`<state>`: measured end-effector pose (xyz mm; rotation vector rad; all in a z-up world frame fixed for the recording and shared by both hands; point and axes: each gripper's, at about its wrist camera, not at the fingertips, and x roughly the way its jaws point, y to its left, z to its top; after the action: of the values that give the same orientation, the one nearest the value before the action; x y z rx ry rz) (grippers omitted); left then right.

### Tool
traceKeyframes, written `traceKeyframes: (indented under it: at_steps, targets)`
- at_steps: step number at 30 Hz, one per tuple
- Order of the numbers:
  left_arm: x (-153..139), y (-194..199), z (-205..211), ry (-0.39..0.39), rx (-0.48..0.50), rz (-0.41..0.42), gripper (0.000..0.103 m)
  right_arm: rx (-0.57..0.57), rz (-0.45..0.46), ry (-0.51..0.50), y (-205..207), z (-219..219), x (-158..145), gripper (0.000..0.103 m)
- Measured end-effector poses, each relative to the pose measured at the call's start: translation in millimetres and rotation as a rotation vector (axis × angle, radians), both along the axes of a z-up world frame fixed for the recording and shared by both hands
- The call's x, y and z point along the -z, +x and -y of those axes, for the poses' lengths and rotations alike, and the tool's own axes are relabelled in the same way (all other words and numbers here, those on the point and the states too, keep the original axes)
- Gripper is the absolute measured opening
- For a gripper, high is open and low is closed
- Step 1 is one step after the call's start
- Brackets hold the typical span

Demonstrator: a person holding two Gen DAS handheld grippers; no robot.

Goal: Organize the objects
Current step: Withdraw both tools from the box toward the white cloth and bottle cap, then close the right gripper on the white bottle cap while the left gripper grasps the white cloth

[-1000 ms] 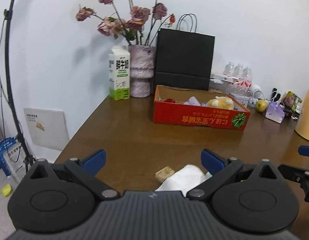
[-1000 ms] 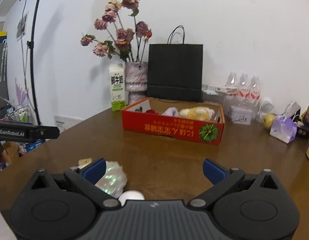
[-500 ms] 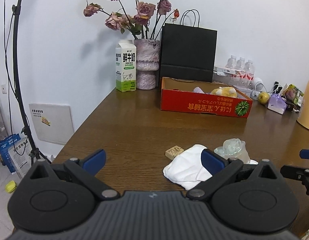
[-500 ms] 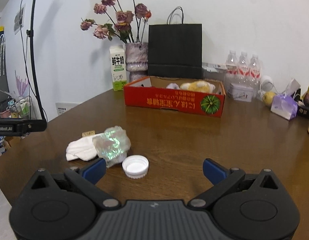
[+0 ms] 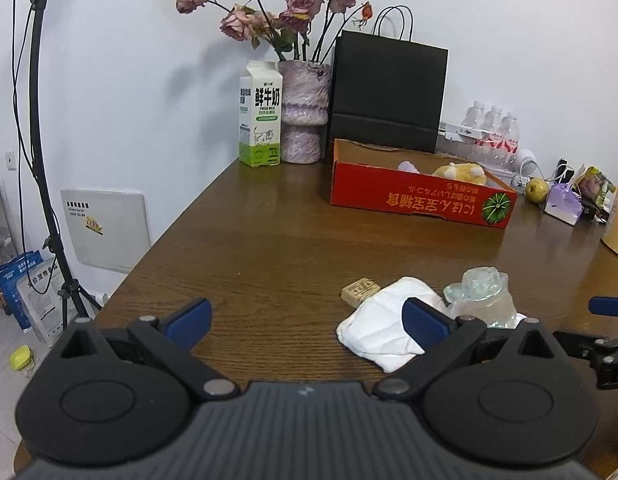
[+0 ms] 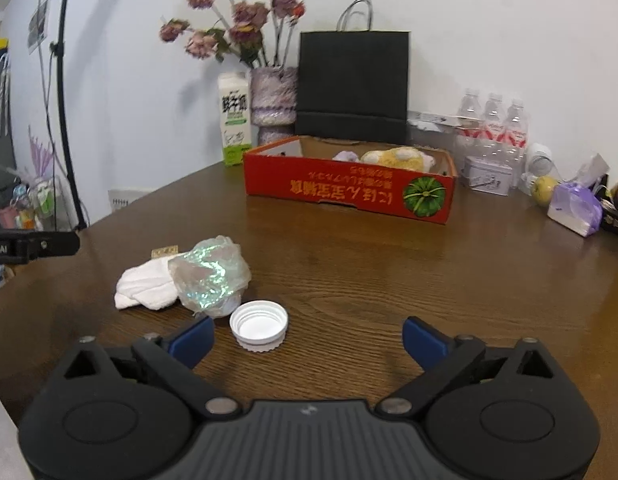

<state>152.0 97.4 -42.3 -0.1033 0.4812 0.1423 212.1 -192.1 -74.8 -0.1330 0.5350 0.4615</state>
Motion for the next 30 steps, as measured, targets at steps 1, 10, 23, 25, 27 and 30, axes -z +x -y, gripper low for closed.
traceKeyframes:
  at_steps: [1,10,23,25,27,30]
  targets:
    - [0.7,0.4,-0.6,-0.001,0.0,-0.001,0.103,-0.01,-0.002,-0.018,2.3,-4.5,2.0,0.095]
    - [5.6,8.3,-0.2,0.001,0.016,-0.027,0.103,-0.067,-0.096,-0.076,42.0,-28.8,16.2,0.065]
    - [9.9,24.7,9.0,0.01,0.031,-0.067,0.103,-0.041,0.002,0.005,31.9,-15.8,13.2,0.039]
    - [10.3,27.1,11.6,0.017,0.037,-0.071,0.103,0.009,0.051,0.031,26.5,-6.9,9.2,0.039]
    - [10.8,29.8,13.8,0.028,0.045,-0.074,0.103,0.055,0.113,0.053,19.1,0.8,5.4,0.039]
    - [11.7,35.4,18.5,0.055,0.068,-0.091,0.103,0.092,0.172,0.061,13.2,7.8,1.6,0.039]
